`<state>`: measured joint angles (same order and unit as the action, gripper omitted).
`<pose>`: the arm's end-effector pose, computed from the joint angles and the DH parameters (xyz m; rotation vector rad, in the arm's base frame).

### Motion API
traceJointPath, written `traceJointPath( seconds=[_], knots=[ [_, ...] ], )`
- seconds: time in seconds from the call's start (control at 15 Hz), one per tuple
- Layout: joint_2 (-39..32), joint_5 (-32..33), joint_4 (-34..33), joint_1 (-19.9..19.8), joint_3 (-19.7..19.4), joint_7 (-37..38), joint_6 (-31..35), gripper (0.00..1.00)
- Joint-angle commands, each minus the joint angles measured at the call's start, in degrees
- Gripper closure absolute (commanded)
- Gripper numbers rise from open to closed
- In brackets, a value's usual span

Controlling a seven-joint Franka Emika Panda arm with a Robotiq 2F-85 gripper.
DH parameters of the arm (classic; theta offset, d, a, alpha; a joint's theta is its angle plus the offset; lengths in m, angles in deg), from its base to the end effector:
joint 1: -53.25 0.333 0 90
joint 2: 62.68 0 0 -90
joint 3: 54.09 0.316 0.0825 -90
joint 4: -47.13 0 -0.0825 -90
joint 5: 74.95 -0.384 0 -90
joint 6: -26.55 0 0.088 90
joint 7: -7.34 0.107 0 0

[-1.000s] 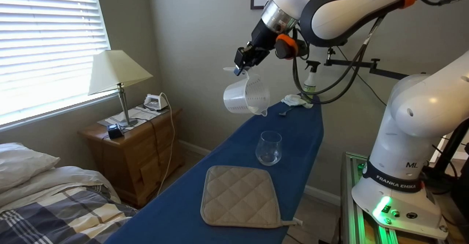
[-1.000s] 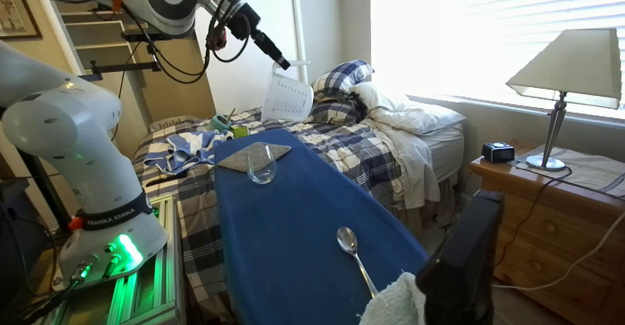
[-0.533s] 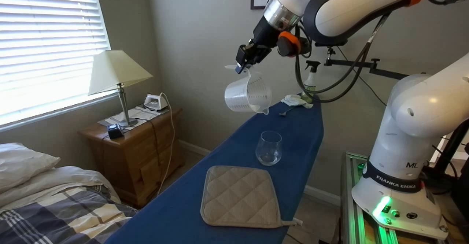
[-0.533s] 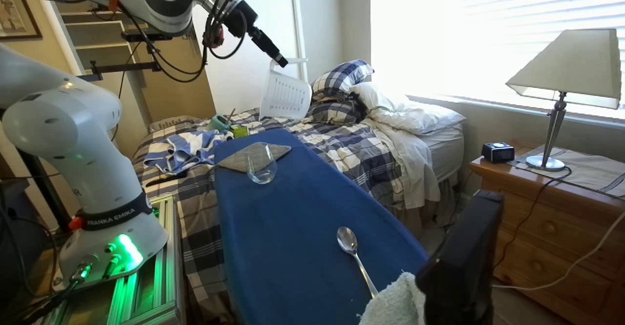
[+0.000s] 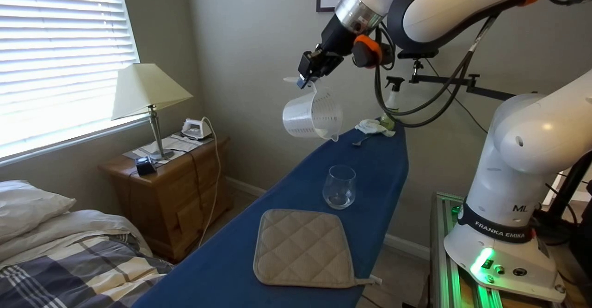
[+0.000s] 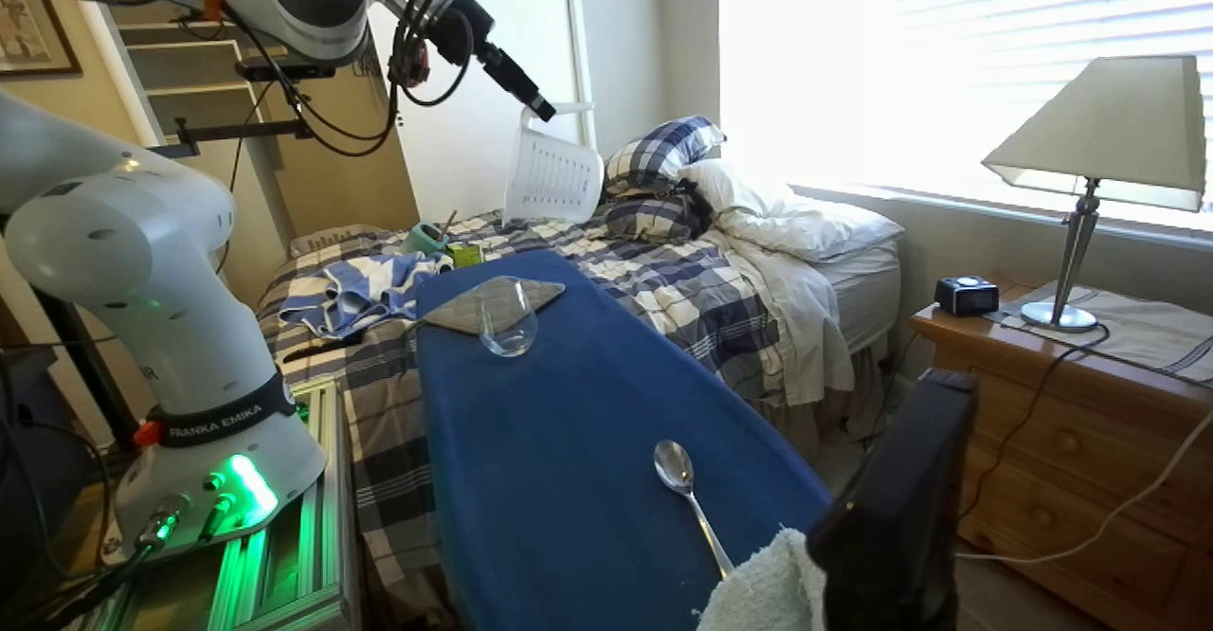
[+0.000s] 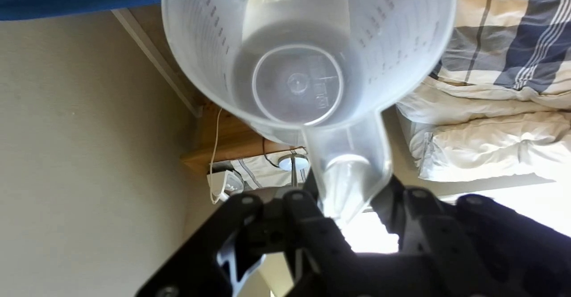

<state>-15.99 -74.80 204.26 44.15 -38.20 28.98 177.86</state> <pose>0.3541 0.0499 0.5190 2.8710 -0.3886 1.0847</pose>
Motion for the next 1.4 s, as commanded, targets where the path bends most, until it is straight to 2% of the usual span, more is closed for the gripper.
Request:
traceJointPath(
  seconds=[0.0,0.07,0.13,0.4,0.47,1.33],
  knots=[
    [1.42,1.22,-0.10,0.59,-0.67,-0.56,-0.88,0.93],
    [0.13,0.63,-0.10,0.46,-0.46,0.31,-0.16,0.93],
    [0.11,0.63,-0.06,0.47,-0.46,0.31,-0.16,0.70],
    [-0.03,0.63,0.08,0.47,-0.47,0.32,-0.16,0.70],
    [-0.03,0.63,0.08,0.47,-0.47,0.32,-0.16,0.93],
    [1.58,1.14,0.12,1.85,-0.45,-0.59,-1.47,0.93]
  ],
)
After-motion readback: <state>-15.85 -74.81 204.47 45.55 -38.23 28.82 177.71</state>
